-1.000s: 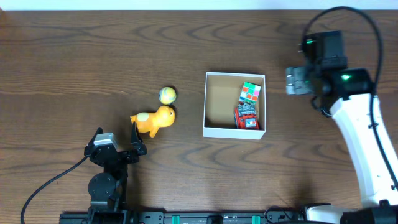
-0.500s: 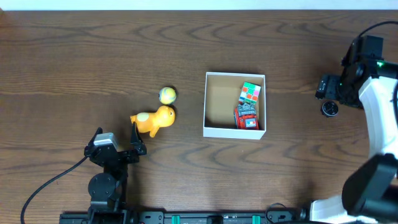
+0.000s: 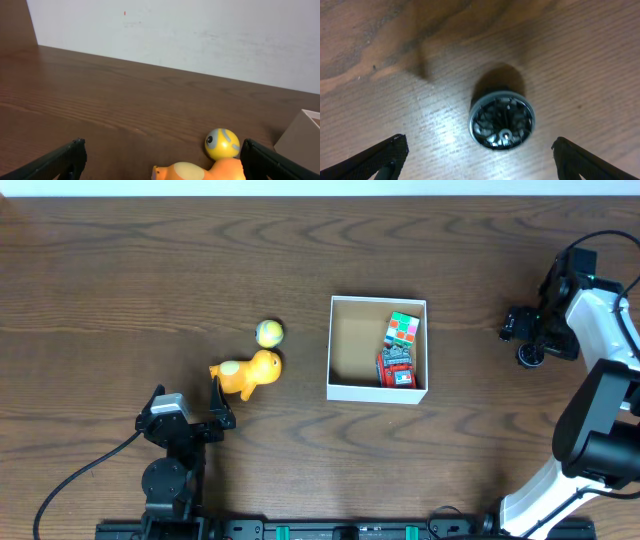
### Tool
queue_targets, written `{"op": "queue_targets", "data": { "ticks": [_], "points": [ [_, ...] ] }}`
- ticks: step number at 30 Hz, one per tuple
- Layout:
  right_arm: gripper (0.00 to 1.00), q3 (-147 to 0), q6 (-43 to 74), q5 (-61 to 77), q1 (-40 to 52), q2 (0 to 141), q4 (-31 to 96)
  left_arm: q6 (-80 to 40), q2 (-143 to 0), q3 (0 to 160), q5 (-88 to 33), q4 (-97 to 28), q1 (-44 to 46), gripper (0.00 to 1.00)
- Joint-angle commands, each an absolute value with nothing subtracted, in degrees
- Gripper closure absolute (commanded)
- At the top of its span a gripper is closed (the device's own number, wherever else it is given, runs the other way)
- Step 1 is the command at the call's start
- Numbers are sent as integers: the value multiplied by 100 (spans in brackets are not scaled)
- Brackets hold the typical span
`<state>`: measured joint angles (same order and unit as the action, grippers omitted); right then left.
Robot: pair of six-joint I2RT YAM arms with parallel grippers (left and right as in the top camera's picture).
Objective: Pack container
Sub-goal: 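Move right gripper right and lower onto the black round fan, then grasp the black fan, lift and carry it left over the box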
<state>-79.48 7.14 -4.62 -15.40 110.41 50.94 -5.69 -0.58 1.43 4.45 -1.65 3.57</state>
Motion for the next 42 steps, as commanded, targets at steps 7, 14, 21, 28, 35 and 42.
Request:
{"op": "queue_targets", "data": {
  "ticks": [7,14,21,28,35,42],
  "points": [
    [6,-7975,1219,-362,-1793,11406,5059,-473,-23,23,493,-377,355,2],
    [5,-7975,1219,-357,-1837,11605,5039,-473,-23,23,493,-377,355,2],
    [6,-7970,1223,-357,-1837,11784,4910,-473,-23,23,493,-377,355,2],
    [6,-7861,1240,-311,-1839,11961,4772,-473,-23,23,493,-377,355,2],
    [23,-7854,1238,-224,-1841,11970,4755,-473,-23,23,493,-377,355,2],
    [41,-7878,1240,-224,-1841,11961,4853,-473,-23,23,493,-377,355,2]
  ]
}}
